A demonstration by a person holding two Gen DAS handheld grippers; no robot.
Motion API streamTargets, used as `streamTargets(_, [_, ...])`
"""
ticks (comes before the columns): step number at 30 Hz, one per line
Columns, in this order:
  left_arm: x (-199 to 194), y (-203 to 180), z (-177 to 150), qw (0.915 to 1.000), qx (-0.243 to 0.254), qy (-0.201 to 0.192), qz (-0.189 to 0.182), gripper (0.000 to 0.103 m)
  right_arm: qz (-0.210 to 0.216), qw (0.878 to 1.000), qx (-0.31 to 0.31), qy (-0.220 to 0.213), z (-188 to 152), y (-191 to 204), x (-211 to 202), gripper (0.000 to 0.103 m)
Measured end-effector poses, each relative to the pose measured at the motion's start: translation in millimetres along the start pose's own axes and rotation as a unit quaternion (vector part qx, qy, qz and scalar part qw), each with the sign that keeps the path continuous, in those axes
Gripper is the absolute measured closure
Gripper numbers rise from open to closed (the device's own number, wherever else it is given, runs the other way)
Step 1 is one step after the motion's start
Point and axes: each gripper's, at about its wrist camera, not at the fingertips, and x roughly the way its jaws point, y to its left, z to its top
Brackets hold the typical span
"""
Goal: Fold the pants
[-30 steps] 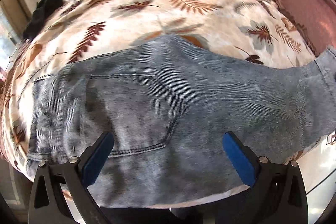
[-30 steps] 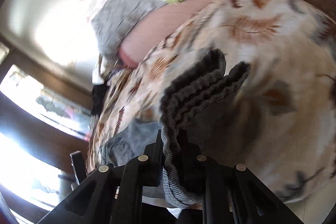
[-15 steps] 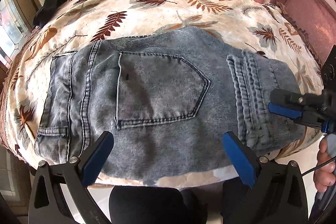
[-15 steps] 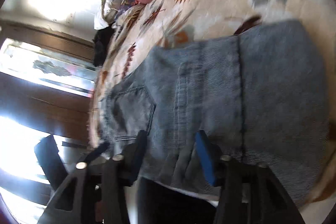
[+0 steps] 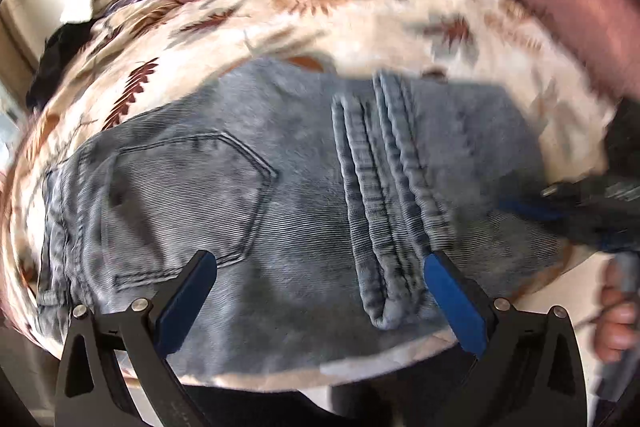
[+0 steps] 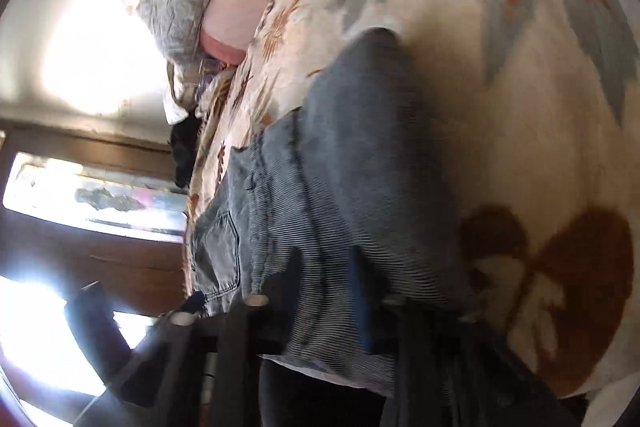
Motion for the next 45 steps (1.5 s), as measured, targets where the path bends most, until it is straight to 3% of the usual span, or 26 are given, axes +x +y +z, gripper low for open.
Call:
streamTargets(2, [21,-6,-2,0.9992,0.007,0.029,0.026,0.000,0.010,1.000,0.009,0.003,2,-3,-1,0.084])
streamTargets(5, [21,5,-5,0.9990,-0.030,0.033,-0.001,0.000,0.010,1.000,-0.008,-0.006,4,1,-11,0.082])
streamTargets(9, [14,8,-4,0.9993,-0.023,0.028,0.002,0.000,0.030,0.998,-0.046,-0.015,3,12,-19,0.082])
streamTargets(12, [2,16,-9,0.9993,-0.032,0.019,0.004,0.000,0.003,0.998,-0.055,0.004,-3,8,-2,0.081])
streamTargets(18, [-18,63,-46,0.9969,-0.073,0.012,0.028,0.000,-0.029,0.996,-0.085,-0.011,-10,15,-1,0.083])
streamTargets(19, [-22,74,-52,0.9959,-0.083,0.010,0.034,0.000,-0.036,0.995,-0.091,-0.010,-11,20,0,0.079])
streamTargets(21, [-29,99,-64,0.9931,-0.108,0.004,0.046,0.000,-0.037,0.993,-0.108,-0.008,-18,35,4,0.080])
streamTargets(24, [-36,129,-79,0.9881,-0.140,0.004,0.062,0.000,-0.005,0.989,-0.147,0.009,-35,64,19,0.080])
streamTargets(28, [-40,162,-93,0.9816,-0.175,0.000,0.075,0.000,-0.030,0.988,-0.150,0.032,-52,66,58,0.079])
streamTargets(32, [-40,195,-115,0.9725,-0.214,0.003,0.091,0.000,0.001,0.993,-0.116,0.026,-51,55,51,0.080])
streamTargets(36, [-52,231,-145,0.9597,-0.260,-0.005,0.106,0.000,0.032,0.992,-0.125,0.005,-64,63,35,0.079])
streamTargets(39, [-59,257,-163,0.9495,-0.296,-0.014,0.103,0.000,0.062,0.988,-0.142,0.023,-86,68,43,0.079])
streamTargets(45, [-67,291,-178,0.9392,-0.332,-0.038,0.078,0.000,0.056,0.982,-0.167,0.066,-109,52,68,0.078])
